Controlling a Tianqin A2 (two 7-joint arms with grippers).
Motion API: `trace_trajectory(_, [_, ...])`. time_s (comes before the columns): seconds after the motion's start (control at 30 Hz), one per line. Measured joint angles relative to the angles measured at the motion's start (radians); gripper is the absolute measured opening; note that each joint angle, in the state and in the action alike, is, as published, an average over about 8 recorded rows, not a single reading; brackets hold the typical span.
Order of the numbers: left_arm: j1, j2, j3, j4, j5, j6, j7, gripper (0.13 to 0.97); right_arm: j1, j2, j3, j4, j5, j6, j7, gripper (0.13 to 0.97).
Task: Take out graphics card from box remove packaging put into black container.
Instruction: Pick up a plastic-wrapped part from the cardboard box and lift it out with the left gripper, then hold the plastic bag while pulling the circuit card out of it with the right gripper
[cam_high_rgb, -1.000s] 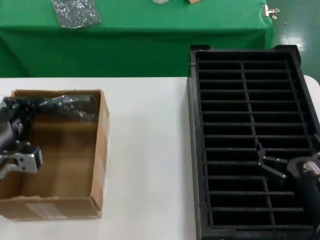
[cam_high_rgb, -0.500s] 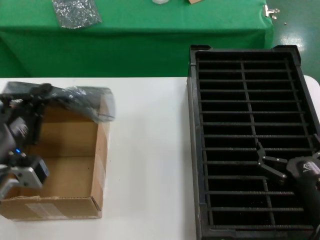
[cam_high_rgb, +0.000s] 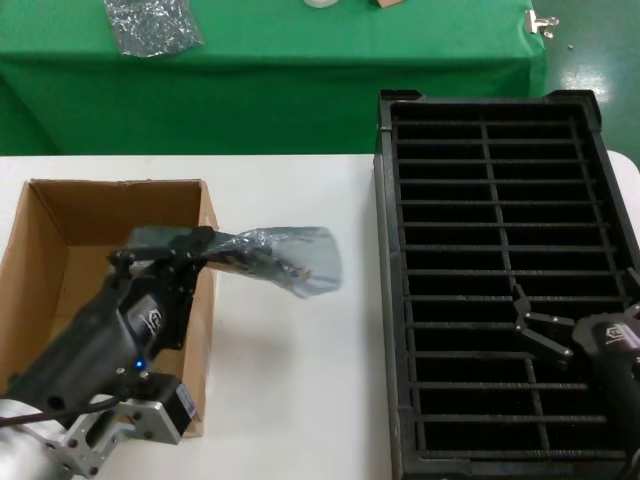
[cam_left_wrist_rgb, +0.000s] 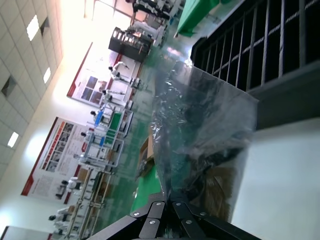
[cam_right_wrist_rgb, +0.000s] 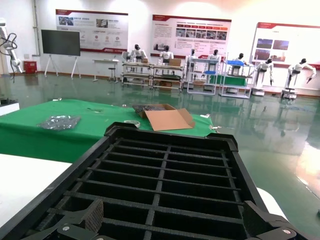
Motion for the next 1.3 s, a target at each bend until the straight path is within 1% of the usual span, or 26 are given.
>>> trace_trajectory(0.13, [0.003, 0.011, 0.012, -0.003, 0.003, 0.0, 0.0, 0.139, 0.0, 0.0, 0.0, 0.0, 0.0, 0.0, 0.0, 0.966])
trace_trajectory(0.33, [0.004, 0.012, 0.014, -0.004, 0.004, 0.0, 0.0, 0.139, 0.008, 0.001, -0.002, 0.016, 0.006, -0.024, 0.0, 0.966])
trace_trajectory(0.63, [0.004, 0.012, 0.014, -0.004, 0.004, 0.0, 0.0, 0.139, 0.016, 0.007, -0.023, 0.136, 0.082, -0.206, -0.02, 0.965])
trace_trajectory(0.83, [0.004, 0.012, 0.014, -0.004, 0.004, 0.0, 0.0, 0.139, 0.018, 0.016, -0.064, 0.205, 0.131, -0.29, 0.016, 0.943])
trace_trajectory(1.0, [0.004, 0.012, 0.014, -0.003, 0.004, 0.0, 0.0, 0.139, 0.042, 0.017, -0.137, 0.222, 0.114, -0.284, 0.066, 0.921])
trace_trajectory(1.27, [0.004, 0.012, 0.014, -0.003, 0.004, 0.0, 0.0, 0.139, 0.103, 0.02, -0.258, 0.202, 0.012, -0.195, 0.138, 0.81])
trace_trajectory(1.3, [0.004, 0.012, 0.014, -0.003, 0.004, 0.0, 0.0, 0.139, 0.108, 0.023, -0.272, 0.2, -0.003, -0.183, 0.148, 0.81])
